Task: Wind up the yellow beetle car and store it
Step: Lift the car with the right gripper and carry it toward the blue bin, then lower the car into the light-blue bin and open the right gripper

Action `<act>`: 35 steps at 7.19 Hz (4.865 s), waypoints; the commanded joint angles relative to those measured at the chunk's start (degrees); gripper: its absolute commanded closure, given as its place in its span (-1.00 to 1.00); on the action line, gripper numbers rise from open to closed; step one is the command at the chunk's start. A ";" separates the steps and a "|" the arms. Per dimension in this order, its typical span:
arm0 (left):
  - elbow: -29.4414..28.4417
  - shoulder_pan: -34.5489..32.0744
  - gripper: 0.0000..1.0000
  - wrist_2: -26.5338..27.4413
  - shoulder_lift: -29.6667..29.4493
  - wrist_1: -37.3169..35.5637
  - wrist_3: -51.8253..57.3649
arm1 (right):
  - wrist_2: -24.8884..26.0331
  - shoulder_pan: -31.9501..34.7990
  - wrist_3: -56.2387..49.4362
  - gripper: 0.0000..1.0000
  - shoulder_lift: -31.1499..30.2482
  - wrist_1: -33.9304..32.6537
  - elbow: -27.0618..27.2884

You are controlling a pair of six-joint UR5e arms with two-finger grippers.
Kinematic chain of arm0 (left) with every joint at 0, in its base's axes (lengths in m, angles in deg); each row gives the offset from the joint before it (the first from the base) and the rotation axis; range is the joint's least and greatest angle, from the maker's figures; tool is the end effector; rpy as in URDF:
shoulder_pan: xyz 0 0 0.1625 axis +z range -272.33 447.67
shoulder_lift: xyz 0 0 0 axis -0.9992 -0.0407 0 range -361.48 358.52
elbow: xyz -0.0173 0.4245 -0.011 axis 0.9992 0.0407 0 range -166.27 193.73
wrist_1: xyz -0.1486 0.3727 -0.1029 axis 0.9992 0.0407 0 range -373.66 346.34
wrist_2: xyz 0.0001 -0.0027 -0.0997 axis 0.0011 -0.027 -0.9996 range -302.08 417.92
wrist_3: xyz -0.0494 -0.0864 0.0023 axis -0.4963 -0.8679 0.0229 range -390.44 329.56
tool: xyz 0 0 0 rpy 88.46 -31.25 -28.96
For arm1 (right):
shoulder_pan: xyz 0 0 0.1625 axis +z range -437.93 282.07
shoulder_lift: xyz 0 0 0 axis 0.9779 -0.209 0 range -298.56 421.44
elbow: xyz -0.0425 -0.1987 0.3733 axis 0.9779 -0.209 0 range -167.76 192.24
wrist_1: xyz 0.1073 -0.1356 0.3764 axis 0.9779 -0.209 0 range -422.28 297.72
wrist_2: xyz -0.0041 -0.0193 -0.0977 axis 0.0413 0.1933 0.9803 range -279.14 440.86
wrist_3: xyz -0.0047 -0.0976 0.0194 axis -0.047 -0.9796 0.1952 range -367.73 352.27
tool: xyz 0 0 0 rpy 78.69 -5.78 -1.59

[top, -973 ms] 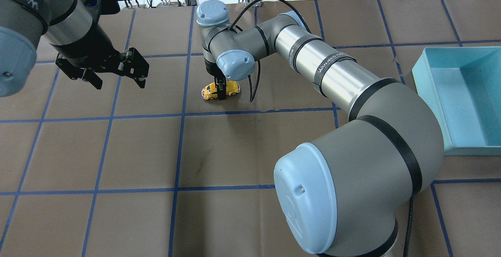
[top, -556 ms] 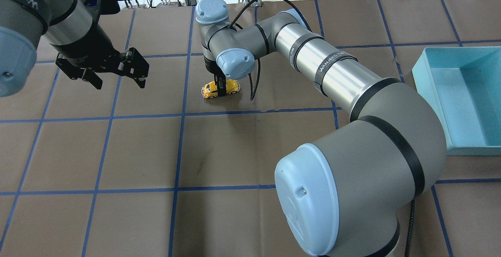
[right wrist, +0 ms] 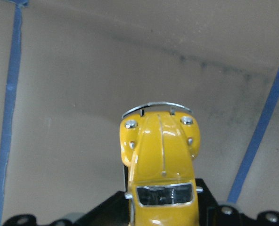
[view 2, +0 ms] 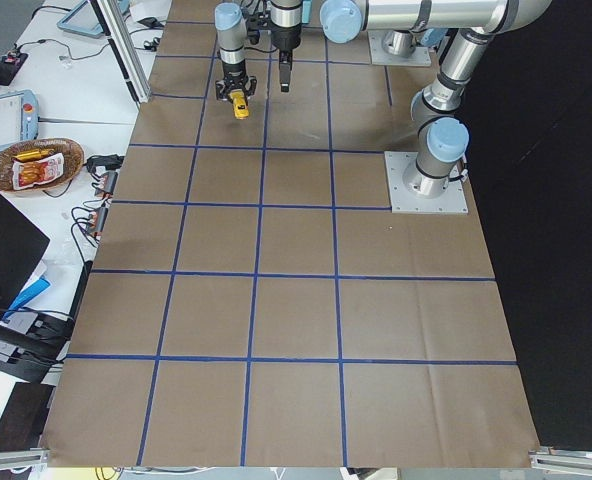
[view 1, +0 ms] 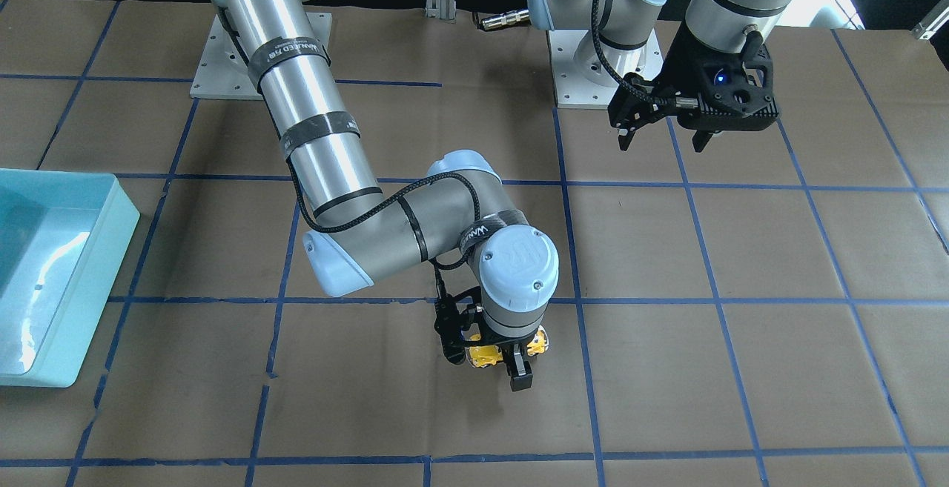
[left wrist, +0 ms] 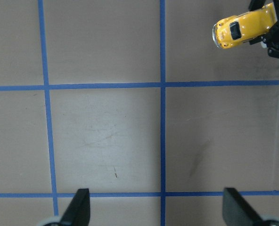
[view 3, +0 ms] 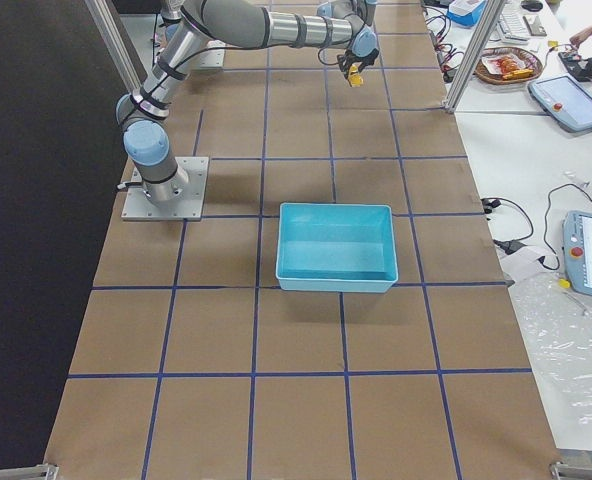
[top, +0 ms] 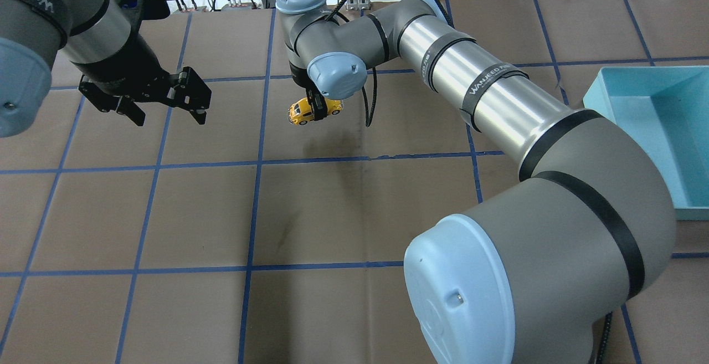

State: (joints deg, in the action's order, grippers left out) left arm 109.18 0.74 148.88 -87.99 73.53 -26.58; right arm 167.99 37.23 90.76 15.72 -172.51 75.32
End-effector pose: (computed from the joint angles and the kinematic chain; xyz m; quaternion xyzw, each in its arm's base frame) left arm -0.1064 -0.4736 0.4753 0.0068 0.9999 -0.0069 0.0088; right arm 0.4550 -0.6432 0.2554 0.5962 0.8021 0.0103 0.0338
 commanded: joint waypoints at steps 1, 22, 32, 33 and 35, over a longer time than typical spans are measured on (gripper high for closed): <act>-0.01 -0.17 -1.00 -0.09 0.03 0.00 -0.08 | 1.55 -2.38 -8.79 -0.01 -4.62 0.98 2.99; -2.73 -5.18 -1.00 -0.79 -5.51 -0.88 -7.19 | 6.12 -61.63 -130.22 0.28 -27.07 -1.21 35.71; -1.68 -5.18 -1.00 -0.79 -4.81 -1.06 -6.40 | 6.21 -62.61 -130.22 -0.08 -17.31 -8.95 36.33; -1.85 -5.18 -1.00 -0.79 -4.54 -1.06 -6.23 | 6.21 -62.61 -130.22 -0.77 -17.30 -8.95 36.33; -1.50 -5.18 -1.00 -0.79 -3.84 -0.97 -6.23 | 6.38 -62.61 -130.22 -0.98 -17.48 -8.86 36.24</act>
State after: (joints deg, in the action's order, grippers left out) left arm 107.57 -4.44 148.09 -92.34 72.54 -32.83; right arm 174.28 -25.38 -39.46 -1.66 -181.44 111.63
